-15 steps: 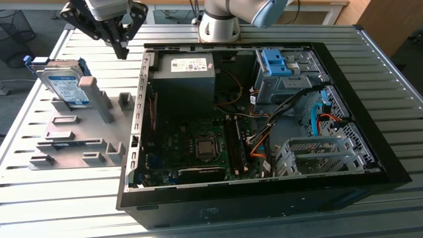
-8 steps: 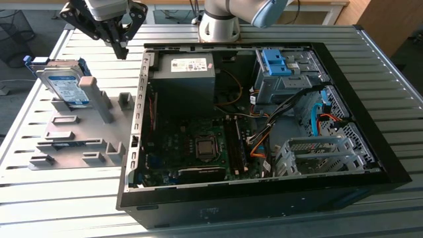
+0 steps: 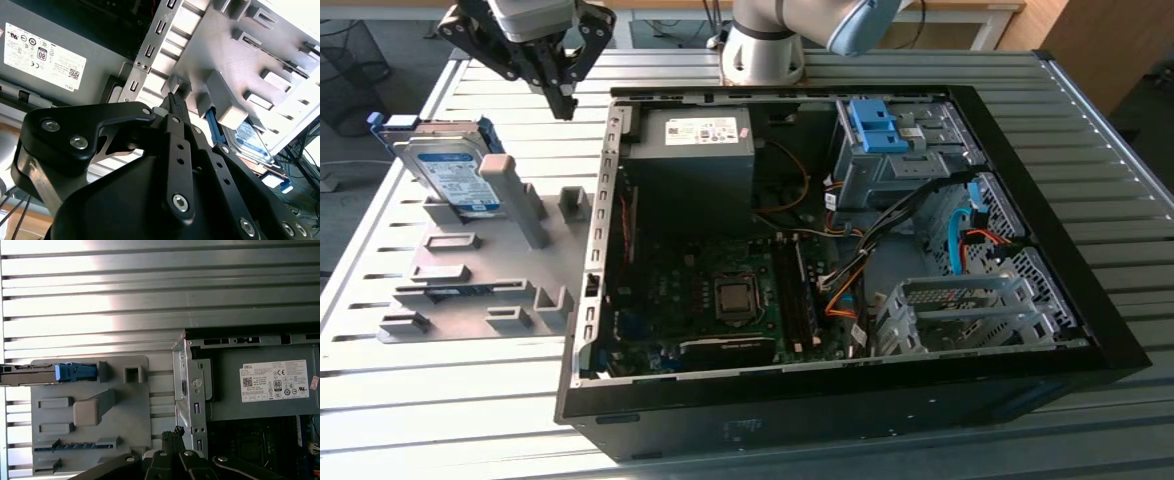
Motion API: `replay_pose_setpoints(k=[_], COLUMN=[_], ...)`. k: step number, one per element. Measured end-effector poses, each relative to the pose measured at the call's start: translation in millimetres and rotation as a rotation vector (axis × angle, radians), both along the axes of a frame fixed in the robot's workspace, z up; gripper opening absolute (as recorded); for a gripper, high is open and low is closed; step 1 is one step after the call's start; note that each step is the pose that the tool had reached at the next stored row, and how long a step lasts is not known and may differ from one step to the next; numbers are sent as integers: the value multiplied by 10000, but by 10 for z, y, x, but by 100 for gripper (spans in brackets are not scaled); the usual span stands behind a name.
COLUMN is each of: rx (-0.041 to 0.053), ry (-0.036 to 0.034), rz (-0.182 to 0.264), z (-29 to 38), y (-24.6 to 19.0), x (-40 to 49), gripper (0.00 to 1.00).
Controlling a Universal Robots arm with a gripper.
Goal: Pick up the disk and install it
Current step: 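Reach for the disk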
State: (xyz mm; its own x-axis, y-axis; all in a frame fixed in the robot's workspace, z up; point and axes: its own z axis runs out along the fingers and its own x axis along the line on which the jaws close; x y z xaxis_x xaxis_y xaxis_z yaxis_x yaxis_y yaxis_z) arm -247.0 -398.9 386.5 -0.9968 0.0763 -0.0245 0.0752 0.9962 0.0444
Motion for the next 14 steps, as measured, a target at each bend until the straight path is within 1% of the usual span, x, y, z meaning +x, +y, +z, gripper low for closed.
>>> replay_pose_setpoints(k=[3, 5, 8, 10, 12, 14], rx=[-1, 0, -1, 0, 0, 0], ry=[1, -1, 0, 0, 0, 0], rz=[2, 1, 0, 1, 1, 1], z=[0, -1, 0, -1, -1, -2], y=[1, 12, 75, 104, 109, 109], x=[-83, -139, -187, -209, -219, -258], gripper=[11, 11, 11, 11, 11, 11])
